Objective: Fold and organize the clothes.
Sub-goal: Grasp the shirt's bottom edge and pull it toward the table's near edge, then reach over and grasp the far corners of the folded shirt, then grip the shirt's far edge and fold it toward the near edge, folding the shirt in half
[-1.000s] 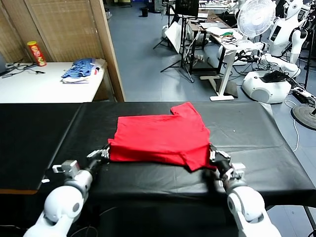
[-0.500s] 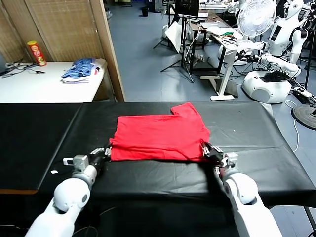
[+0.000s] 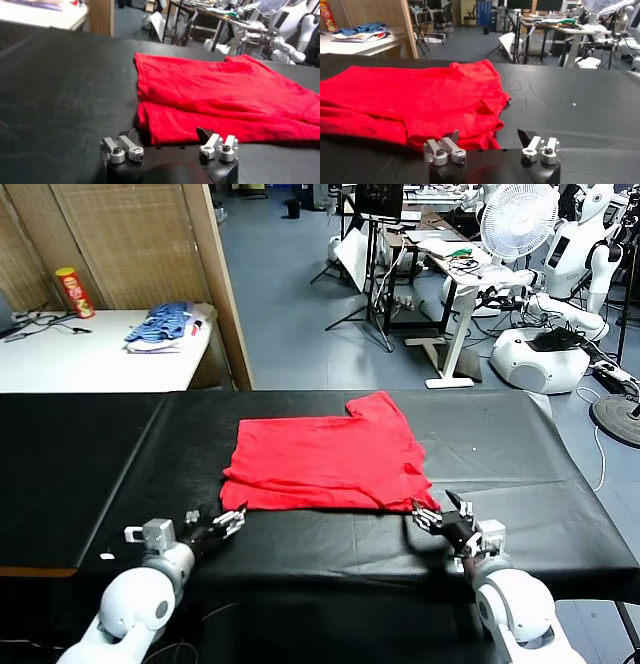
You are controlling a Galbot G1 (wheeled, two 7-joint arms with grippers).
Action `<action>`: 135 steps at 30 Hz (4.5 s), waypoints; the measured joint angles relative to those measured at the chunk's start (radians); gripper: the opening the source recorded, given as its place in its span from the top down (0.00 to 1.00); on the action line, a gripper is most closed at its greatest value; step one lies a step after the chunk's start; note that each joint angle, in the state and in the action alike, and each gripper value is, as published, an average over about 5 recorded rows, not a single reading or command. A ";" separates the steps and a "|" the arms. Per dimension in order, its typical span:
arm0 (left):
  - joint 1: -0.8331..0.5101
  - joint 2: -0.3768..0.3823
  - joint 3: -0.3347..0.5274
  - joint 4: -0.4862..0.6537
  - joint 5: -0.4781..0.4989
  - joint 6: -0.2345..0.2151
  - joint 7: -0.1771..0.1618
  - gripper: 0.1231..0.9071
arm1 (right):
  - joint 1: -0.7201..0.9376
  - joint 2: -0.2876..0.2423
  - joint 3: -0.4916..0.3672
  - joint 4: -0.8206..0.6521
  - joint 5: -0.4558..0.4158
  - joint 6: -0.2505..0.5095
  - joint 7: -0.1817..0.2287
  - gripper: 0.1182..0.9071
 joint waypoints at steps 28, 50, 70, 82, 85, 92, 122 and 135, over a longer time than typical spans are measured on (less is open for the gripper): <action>0.377 0.037 -0.103 -0.291 0.108 0.029 -0.094 1.00 | -0.242 -0.068 0.027 0.192 0.021 -0.105 0.034 0.88; 0.267 0.141 -0.190 -0.378 -0.161 0.114 -0.201 0.14 | 0.025 -0.109 0.060 0.182 0.163 -0.159 0.124 0.14; -0.555 0.084 0.181 0.335 -0.226 0.213 -0.115 0.14 | 0.792 0.000 -0.313 -0.652 0.150 -0.134 0.086 0.14; -0.671 0.042 0.244 0.526 -0.185 0.188 -0.040 0.14 | 0.902 0.081 -0.311 -0.870 0.136 -0.146 0.071 0.14; -0.688 0.028 0.254 0.557 -0.161 0.182 -0.034 0.14 | 0.910 0.095 -0.305 -0.894 0.125 -0.143 0.059 0.20; -0.703 0.008 0.259 0.603 -0.130 0.172 -0.027 0.42 | 0.922 0.114 -0.300 -0.930 0.116 -0.136 0.049 0.65; -0.527 0.108 0.155 0.275 -0.127 0.176 -0.079 1.00 | 0.564 -0.111 -0.208 -0.377 0.354 -0.133 0.083 1.00; -0.255 0.189 0.053 0.006 -0.127 0.222 -0.171 1.00 | 0.330 -0.201 -0.163 -0.087 0.376 -0.252 0.160 1.00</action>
